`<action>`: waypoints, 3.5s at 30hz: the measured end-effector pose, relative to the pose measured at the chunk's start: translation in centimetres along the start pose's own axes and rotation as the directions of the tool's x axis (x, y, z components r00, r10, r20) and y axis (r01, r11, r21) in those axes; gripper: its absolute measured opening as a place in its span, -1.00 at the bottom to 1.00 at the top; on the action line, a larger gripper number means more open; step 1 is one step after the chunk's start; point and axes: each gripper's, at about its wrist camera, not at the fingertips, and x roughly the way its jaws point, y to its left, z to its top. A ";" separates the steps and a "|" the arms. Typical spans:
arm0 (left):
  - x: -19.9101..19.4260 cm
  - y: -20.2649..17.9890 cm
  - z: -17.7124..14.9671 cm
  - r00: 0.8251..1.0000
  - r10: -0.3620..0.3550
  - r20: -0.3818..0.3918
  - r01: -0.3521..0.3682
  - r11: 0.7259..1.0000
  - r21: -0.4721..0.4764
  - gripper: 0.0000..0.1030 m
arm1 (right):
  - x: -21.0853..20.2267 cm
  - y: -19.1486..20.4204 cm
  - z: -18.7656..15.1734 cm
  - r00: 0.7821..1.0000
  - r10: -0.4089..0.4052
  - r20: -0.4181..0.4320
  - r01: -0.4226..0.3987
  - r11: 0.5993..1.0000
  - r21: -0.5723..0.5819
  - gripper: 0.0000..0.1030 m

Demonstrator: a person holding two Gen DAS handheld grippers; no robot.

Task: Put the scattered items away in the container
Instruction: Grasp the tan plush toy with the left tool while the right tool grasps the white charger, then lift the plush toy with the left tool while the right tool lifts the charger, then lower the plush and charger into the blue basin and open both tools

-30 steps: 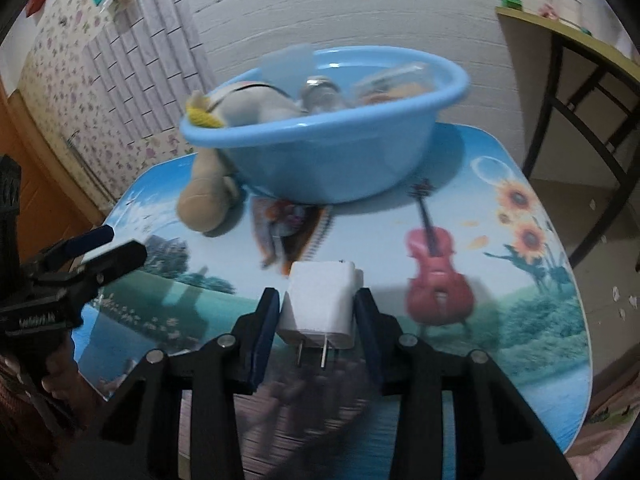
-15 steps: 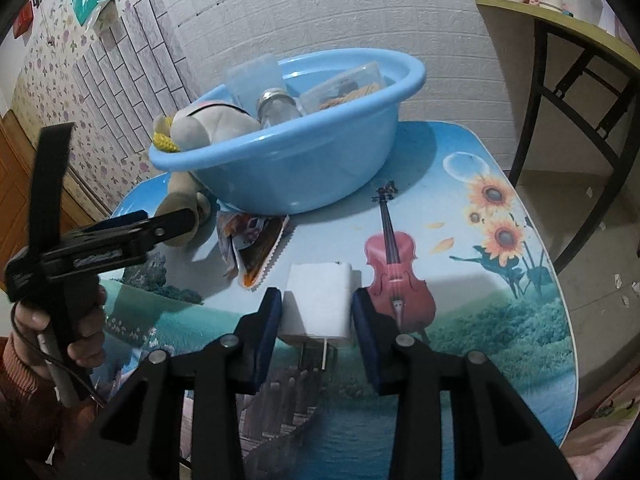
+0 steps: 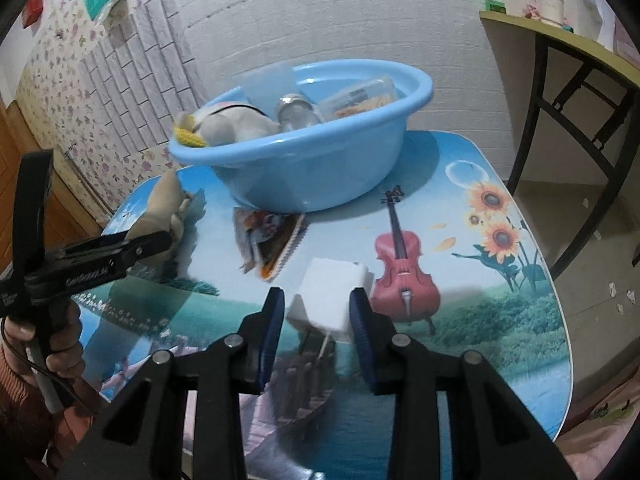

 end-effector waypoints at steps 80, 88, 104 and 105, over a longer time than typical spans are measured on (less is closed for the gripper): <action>-6.6 -0.9 1.0 0.987 0.035 0.157 -0.043 0.998 0.050 0.12 | -2.9 0.5 2.4 0.985 -0.016 0.173 0.018 1.000 -0.013 -0.21; -8.1 -3.4 5.2 0.975 -0.036 0.221 0.015 0.995 0.096 0.12 | -5.0 1.3 4.8 0.964 0.058 0.258 -0.055 0.998 -0.018 -0.21; -1.9 -6.8 12.7 0.980 -0.111 0.165 0.087 0.986 0.144 0.13 | 0.3 -0.1 9.5 0.966 0.102 0.239 -0.084 0.993 -0.083 -0.27; -1.0 -7.0 13.1 0.983 -0.115 0.144 0.094 0.985 0.143 0.13 | 1.1 -0.3 9.8 0.969 0.102 0.226 -0.085 0.993 -0.087 -0.27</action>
